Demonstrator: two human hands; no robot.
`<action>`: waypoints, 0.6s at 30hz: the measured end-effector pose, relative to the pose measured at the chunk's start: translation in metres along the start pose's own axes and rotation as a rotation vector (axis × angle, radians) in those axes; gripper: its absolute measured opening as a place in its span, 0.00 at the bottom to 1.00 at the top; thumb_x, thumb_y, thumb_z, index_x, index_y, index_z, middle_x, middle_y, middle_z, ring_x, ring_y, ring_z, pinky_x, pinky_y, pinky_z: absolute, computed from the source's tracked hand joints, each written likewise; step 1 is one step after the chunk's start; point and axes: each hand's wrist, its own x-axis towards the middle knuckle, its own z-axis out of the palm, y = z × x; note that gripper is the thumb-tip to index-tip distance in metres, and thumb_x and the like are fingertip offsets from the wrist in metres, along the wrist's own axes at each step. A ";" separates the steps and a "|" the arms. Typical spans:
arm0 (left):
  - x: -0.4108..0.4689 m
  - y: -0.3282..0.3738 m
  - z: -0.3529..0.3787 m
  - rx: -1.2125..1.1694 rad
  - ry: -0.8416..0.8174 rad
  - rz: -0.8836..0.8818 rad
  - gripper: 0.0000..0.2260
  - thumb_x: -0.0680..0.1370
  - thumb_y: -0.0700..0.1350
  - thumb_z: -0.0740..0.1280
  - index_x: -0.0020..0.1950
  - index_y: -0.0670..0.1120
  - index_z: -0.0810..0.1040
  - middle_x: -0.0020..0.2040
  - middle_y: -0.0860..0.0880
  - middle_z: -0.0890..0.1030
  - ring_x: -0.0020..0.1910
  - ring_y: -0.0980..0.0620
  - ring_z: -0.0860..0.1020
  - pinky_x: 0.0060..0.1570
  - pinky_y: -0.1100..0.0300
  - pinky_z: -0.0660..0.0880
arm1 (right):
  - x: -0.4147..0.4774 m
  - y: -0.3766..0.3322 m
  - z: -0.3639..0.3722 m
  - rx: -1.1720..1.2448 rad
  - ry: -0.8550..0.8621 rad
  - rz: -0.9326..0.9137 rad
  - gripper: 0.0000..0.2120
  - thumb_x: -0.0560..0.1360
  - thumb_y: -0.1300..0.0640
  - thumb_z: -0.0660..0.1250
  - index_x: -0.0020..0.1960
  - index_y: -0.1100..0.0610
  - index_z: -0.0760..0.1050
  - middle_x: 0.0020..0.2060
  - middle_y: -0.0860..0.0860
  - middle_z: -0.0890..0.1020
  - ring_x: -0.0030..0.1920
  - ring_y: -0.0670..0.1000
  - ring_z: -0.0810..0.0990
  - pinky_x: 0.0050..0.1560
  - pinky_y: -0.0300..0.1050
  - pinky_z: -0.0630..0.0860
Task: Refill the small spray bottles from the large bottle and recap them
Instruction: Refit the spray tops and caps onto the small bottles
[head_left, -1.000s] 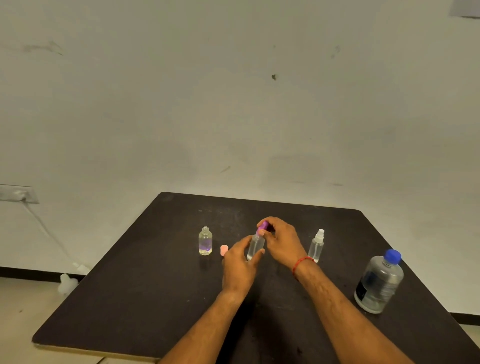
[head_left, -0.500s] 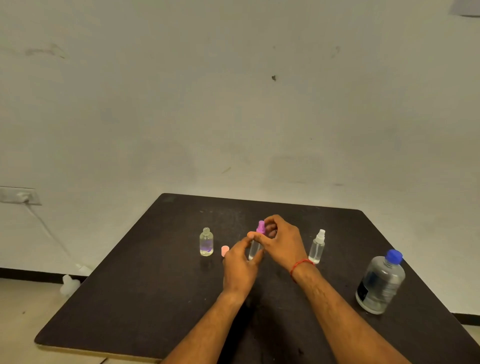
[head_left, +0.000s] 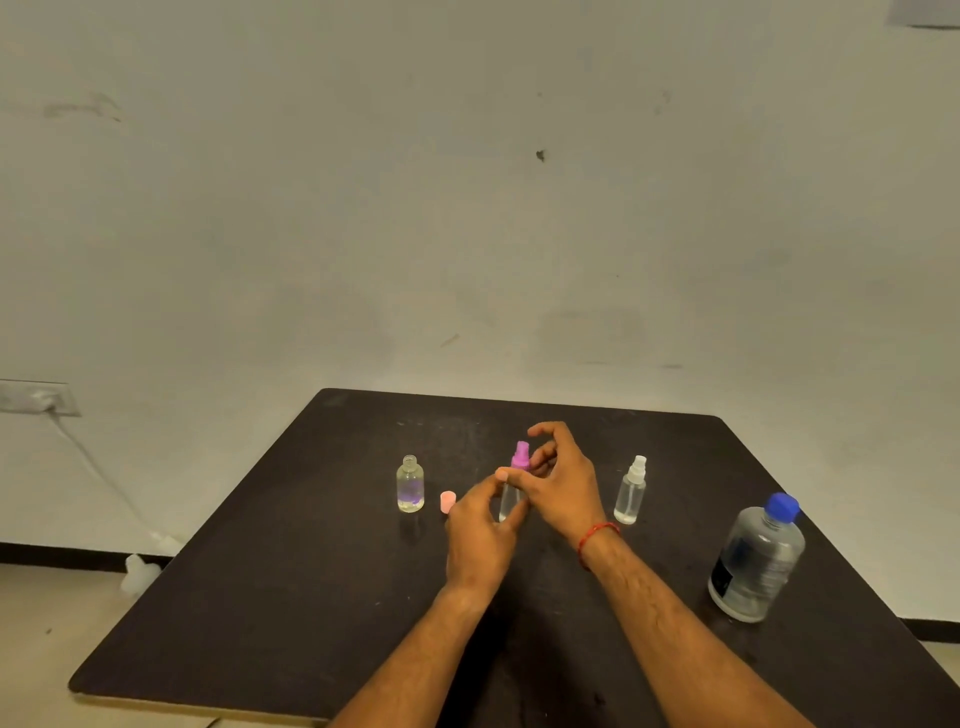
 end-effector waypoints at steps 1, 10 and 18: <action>0.000 0.000 0.000 0.003 0.001 0.004 0.16 0.77 0.48 0.74 0.63 0.58 0.78 0.44 0.53 0.84 0.34 0.60 0.77 0.50 0.73 0.75 | 0.000 0.000 0.001 0.018 -0.010 0.000 0.29 0.68 0.54 0.78 0.63 0.47 0.68 0.46 0.46 0.78 0.48 0.45 0.79 0.48 0.37 0.78; 0.002 -0.002 -0.001 0.000 0.001 0.007 0.16 0.76 0.49 0.74 0.62 0.61 0.78 0.49 0.60 0.84 0.35 0.61 0.78 0.48 0.60 0.80 | 0.000 -0.001 0.000 0.079 -0.004 -0.014 0.25 0.73 0.62 0.73 0.64 0.44 0.70 0.46 0.45 0.82 0.50 0.43 0.81 0.47 0.38 0.79; 0.002 -0.005 -0.001 0.021 0.007 -0.011 0.16 0.76 0.51 0.74 0.62 0.62 0.77 0.49 0.58 0.84 0.35 0.58 0.79 0.50 0.47 0.83 | 0.001 0.000 -0.002 0.078 -0.049 -0.009 0.28 0.73 0.64 0.72 0.68 0.47 0.68 0.54 0.43 0.79 0.56 0.42 0.78 0.54 0.38 0.78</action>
